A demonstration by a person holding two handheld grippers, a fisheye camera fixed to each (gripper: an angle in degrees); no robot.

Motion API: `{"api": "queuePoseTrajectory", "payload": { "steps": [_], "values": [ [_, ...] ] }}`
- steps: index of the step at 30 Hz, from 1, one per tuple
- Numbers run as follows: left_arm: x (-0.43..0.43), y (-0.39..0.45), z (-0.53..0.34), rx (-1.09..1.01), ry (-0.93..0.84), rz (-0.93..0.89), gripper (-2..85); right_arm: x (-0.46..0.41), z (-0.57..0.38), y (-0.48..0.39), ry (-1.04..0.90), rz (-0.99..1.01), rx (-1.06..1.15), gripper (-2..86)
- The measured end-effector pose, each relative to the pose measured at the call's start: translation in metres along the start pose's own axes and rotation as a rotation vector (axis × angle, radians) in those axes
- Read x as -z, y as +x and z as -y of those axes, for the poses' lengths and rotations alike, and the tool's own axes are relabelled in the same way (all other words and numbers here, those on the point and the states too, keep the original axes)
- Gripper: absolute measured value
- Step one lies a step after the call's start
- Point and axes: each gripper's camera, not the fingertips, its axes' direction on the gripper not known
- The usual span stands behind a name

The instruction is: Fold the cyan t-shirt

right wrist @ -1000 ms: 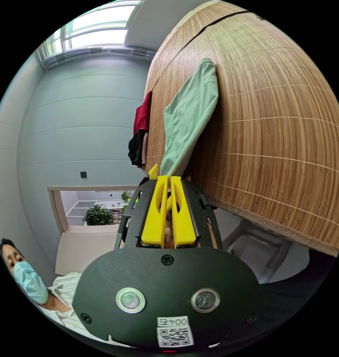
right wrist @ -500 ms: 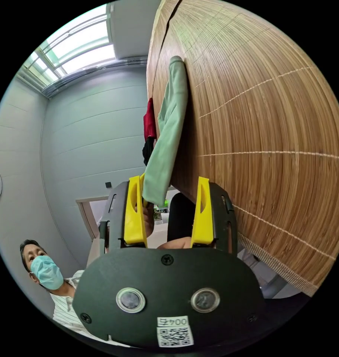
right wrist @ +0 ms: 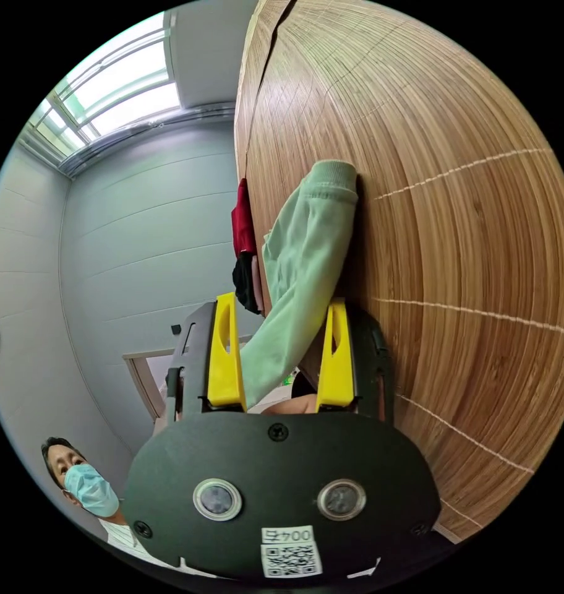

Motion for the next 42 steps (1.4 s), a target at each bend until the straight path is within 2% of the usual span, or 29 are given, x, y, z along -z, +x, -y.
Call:
{"api": "queuePoseTrajectory", "payload": {
  "steps": [3, 7, 8, 12, 18, 23, 30, 36, 42],
  "values": [
    [0.008, 0.008, 0.003, -0.017, -0.015, -0.010, 4.3, -0.010, 0.013, -0.007, -0.001, -0.005, -0.029, 16.4],
    [0.015, 0.018, 0.009, -0.048, -0.034, 0.004, 4.2, -0.013, 0.023, -0.015, 0.047, -0.098, -0.102, 4.5],
    [0.016, 0.021, 0.010, -0.058, -0.034, 0.009, 4.2, -0.011, 0.022, -0.023, 0.077, -0.070, -0.084, 3.1],
    [0.019, 0.060, 0.020, -0.202, -0.023, 0.054, 4.2, -0.002, 0.024, -0.072, 0.138, -0.033, 0.067, 1.0],
    [0.017, 0.126, 0.057, -0.356, 0.017, -0.003, 4.2, 0.008, 0.082, -0.169, 0.021, 0.032, 0.227, 0.4],
    [0.010, 0.175, 0.102, -0.441, 0.071, -0.037, 4.2, 0.008, 0.151, -0.271, -0.077, -0.030, 0.386, 0.8],
    [0.039, 0.247, 0.184, -0.445, 0.113, -0.036, 4.2, -0.010, 0.211, -0.388, -0.082, -0.054, 0.393, 0.8],
    [0.111, 0.300, 0.261, -0.411, 0.157, -0.004, 4.2, -0.085, 0.265, -0.513, -0.139, -0.150, 0.417, 0.7],
    [0.217, 0.323, 0.366, -0.396, 0.250, 0.030, 4.2, -0.217, 0.331, -0.619, -0.225, -0.171, 0.429, 0.6]
  ]
}}
